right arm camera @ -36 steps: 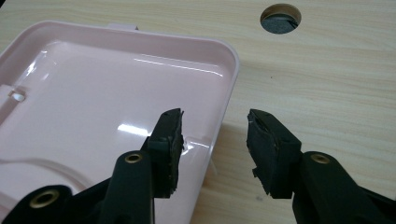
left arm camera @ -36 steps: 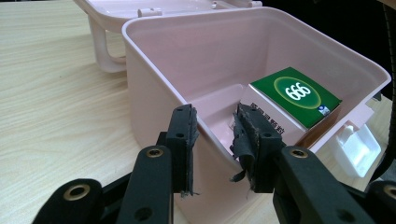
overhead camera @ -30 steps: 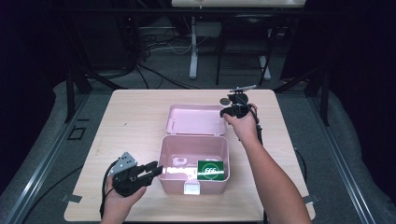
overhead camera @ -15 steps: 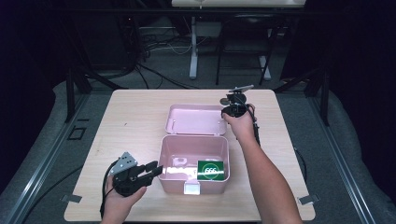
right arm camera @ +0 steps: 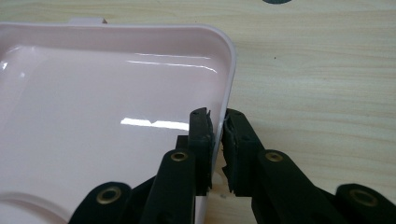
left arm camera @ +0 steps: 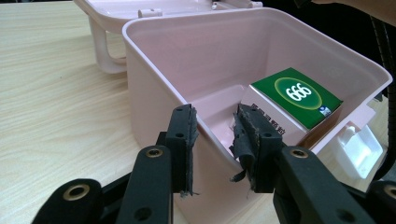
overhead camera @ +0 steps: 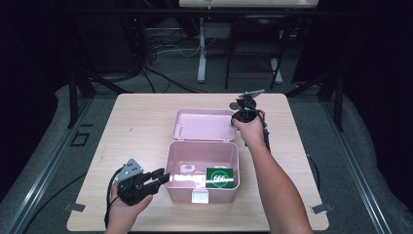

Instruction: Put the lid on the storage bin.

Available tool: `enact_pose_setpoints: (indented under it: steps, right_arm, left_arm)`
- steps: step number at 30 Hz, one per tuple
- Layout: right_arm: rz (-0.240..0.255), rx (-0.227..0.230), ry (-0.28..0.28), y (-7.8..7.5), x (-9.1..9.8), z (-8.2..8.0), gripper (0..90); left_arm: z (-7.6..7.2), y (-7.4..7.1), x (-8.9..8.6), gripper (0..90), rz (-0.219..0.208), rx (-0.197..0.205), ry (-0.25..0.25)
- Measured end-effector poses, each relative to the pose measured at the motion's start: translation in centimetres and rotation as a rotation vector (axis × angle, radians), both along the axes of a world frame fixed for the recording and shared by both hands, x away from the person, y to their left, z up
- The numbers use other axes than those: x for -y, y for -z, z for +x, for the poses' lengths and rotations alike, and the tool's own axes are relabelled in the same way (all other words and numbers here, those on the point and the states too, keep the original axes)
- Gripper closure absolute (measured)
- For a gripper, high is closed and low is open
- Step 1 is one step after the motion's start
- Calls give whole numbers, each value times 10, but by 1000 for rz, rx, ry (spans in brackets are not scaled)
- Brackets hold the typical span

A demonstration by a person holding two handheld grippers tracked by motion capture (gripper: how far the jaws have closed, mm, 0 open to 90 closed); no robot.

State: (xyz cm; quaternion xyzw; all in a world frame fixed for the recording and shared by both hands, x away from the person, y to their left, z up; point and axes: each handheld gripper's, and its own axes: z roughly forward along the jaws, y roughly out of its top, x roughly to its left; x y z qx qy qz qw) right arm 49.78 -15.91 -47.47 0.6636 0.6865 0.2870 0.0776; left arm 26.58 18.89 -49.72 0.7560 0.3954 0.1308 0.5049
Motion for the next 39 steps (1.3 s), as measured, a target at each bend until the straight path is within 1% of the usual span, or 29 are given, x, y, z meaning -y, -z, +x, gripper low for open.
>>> enact_pose_setpoints:
  steps: [4,6,9,13,21,22,23,26,27,31,33,34,36,39]
  right_arm:
    - [5,-4,0,-1,1,0,826]
    - [15,-2,3,-1,1,0,827]
    - [10,-3,-2,-3,2,0,830]
    - [21,3,1,-6,2,-1,835]
    - [31,31,-4,-15,5,-6,847]
    - [37,43,-4,-16,6,-6,847]
    - [37,43,-4,-16,6,-6,847]
    - [40,66,-13,-22,9,-10,851]
    - [40,66,-13,-22,9,-10,851]
    - [46,96,-19,-30,10,-14,857]
    - [44,102,-21,-33,10,-16,858]
    - [45,116,-25,-37,10,-18,861]
    - [48,132,-26,-41,9,-20,863]
    - [49,146,-30,-44,9,-22,866]
  left_arm:
    - [0,0,0,676,1,1,0]
    - [0,0,0,676,0,0,0]
    - [0,0,0,676,1,1,0]
    - [0,0,0,676,4,0,-1]
    - [0,0,1,676,0,-3,-4]
    - [0,0,1,676,-2,1,-2]
    - [0,0,1,676,-2,1,-2]
    - [0,0,1,676,-1,-3,-4]
    - [0,0,1,676,-1,-3,-4]
    - [0,0,1,676,3,-2,-4]
    - [0,0,1,676,3,-2,-4]
    - [0,0,1,676,1,-2,-7]
    - [-1,0,1,676,5,1,-5]
    - [-1,0,1,675,7,4,-7]
